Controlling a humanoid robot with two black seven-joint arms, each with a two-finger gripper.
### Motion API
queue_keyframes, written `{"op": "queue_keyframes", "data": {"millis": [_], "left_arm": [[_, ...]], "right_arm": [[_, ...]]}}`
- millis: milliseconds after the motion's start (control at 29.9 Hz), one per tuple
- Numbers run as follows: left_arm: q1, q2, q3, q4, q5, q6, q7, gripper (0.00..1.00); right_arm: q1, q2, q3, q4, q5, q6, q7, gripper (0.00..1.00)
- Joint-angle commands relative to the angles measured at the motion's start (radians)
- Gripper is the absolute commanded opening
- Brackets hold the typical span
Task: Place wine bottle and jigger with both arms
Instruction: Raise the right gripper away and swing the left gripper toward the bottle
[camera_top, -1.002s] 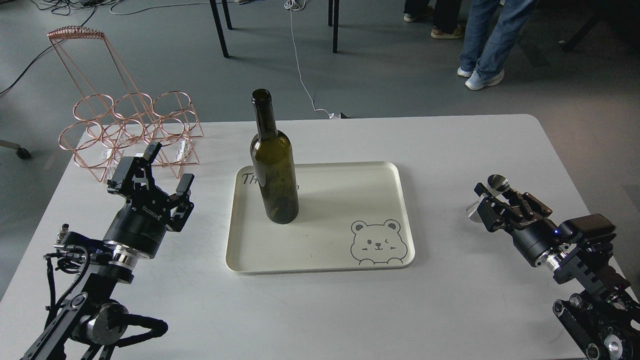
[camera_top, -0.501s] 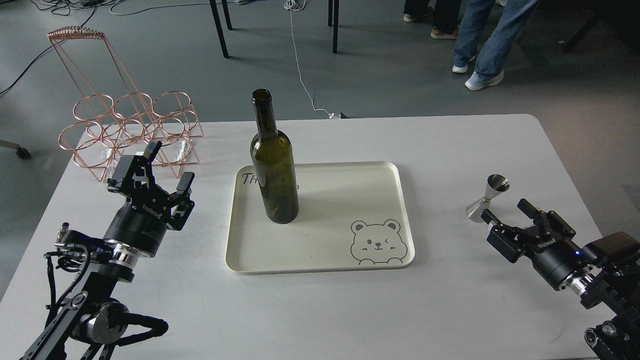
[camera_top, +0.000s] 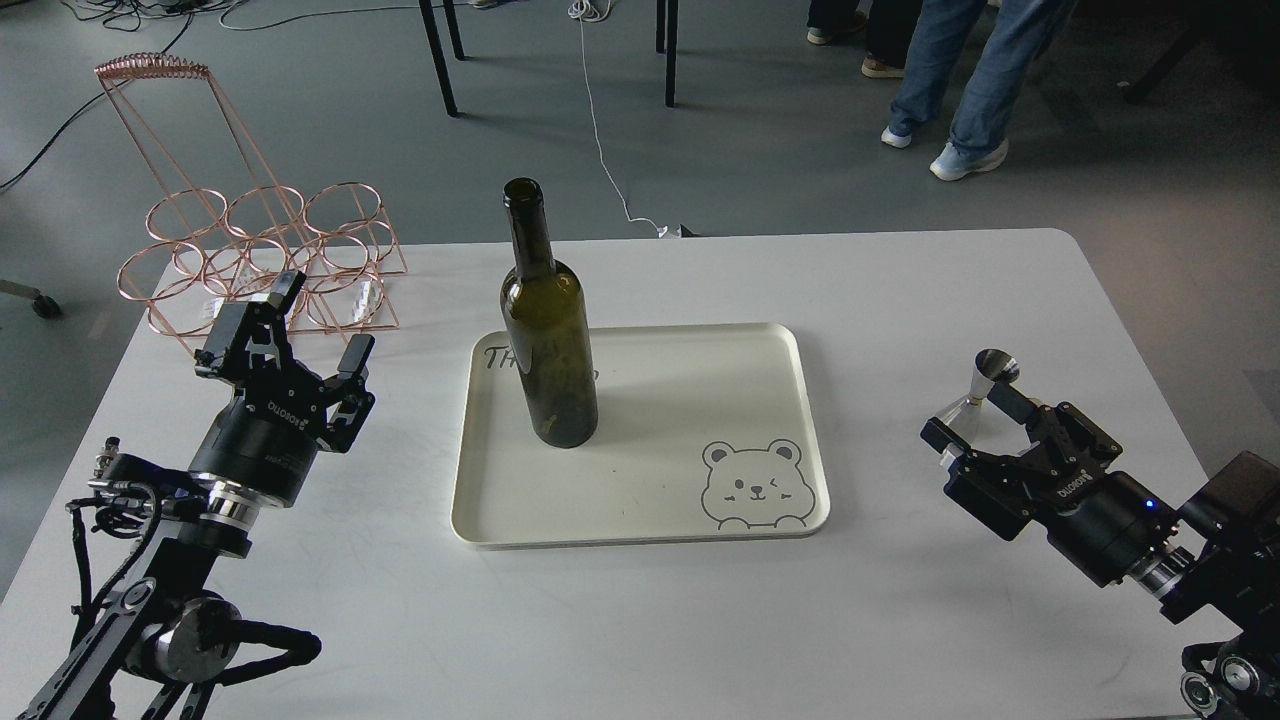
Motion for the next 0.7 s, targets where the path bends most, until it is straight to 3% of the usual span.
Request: {"op": "queue_keyframes", "data": {"millis": [0, 167, 234, 367, 501, 568, 668], "left_arm": [[-0.004, 0.036, -0.003, 0.000, -0.048, -0.006, -0.019, 0.98], [-0.020, 0.086, -0.001, 0.000, -0.085, -0.002, -0.138, 0.98], [-0.021, 0.116, 0.003, -0.003, -0.083, -0.009, -0.162, 0.98], [-0.019, 0.165, 0.005, -0.047, -0.045, -0.009, -0.166, 0.98], [-0.019, 0.212, 0.008, -0.077, 0.111, -0.009, -0.166, 0.98], [-0.019, 0.235, 0.010, -0.090, 0.229, -0.009, -0.166, 0.98], [-0.017, 0.281, 0.014, -0.126, 0.384, -0.011, -0.166, 0.98]], "right_arm": [[0.113, 0.043, -0.062, -0.003, 0.300, 0.033, 0.000, 0.99], [0.279, 0.135, -0.134, -0.031, 0.792, 0.068, 0.000, 0.99], [0.319, 0.174, -0.135, -0.063, 0.956, 0.097, 0.000, 0.99], [0.382, 0.267, -0.122, -0.188, 1.173, 0.213, 0.000, 0.99], [0.388, 0.330, -0.067, -0.323, 1.284, 0.456, -0.002, 0.99], [0.382, 0.359, -0.050, -0.368, 1.284, 0.563, -0.047, 0.99], [0.379, 0.373, -0.053, -0.379, 1.284, 0.596, -0.050, 0.99]]}}
